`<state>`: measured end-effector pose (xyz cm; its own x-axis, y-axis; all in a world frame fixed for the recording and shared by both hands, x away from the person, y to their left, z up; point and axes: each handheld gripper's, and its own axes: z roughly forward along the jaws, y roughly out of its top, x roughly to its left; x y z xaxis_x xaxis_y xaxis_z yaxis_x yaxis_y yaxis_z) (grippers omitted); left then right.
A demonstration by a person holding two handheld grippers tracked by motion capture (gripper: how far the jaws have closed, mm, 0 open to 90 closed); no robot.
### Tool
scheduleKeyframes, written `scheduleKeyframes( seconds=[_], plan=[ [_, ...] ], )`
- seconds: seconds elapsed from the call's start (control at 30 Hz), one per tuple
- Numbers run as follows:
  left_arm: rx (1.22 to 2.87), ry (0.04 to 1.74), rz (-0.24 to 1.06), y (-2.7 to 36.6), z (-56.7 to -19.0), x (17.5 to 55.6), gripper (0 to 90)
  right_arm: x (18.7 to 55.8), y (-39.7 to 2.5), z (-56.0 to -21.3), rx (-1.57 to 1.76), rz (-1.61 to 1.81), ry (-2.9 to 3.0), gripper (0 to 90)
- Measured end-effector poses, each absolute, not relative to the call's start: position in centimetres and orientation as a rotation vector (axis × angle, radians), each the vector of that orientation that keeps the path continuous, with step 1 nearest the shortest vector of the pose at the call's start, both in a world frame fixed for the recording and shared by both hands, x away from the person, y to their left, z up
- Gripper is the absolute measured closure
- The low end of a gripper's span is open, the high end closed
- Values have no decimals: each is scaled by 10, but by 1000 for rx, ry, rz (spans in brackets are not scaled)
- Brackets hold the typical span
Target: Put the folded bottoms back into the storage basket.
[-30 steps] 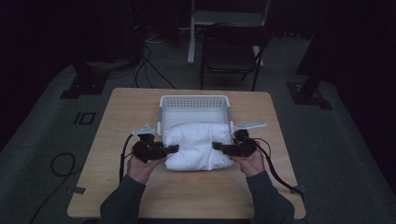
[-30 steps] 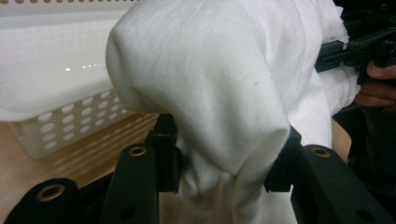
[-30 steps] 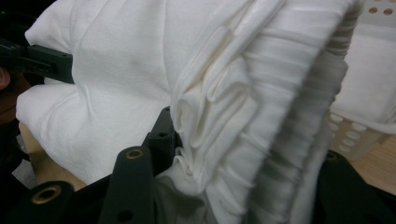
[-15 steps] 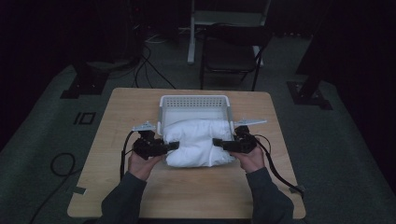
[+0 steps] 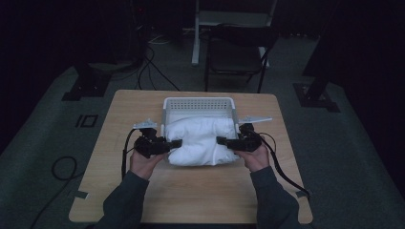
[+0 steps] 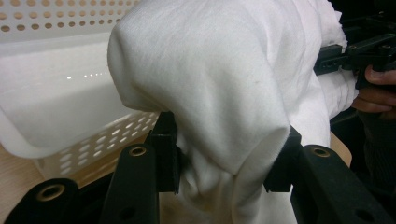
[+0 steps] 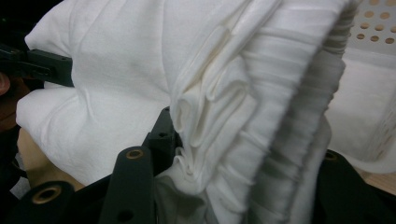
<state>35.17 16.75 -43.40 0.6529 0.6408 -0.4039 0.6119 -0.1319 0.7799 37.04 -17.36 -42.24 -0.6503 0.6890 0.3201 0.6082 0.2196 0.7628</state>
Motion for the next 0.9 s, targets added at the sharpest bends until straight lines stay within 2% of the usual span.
scheduleKeyframes(
  seconds=[0.9],
  plan=[
    [1800,1022,36,168,-427,376,572,393,-171,-417,1300,1427,2362,544]
  ],
)
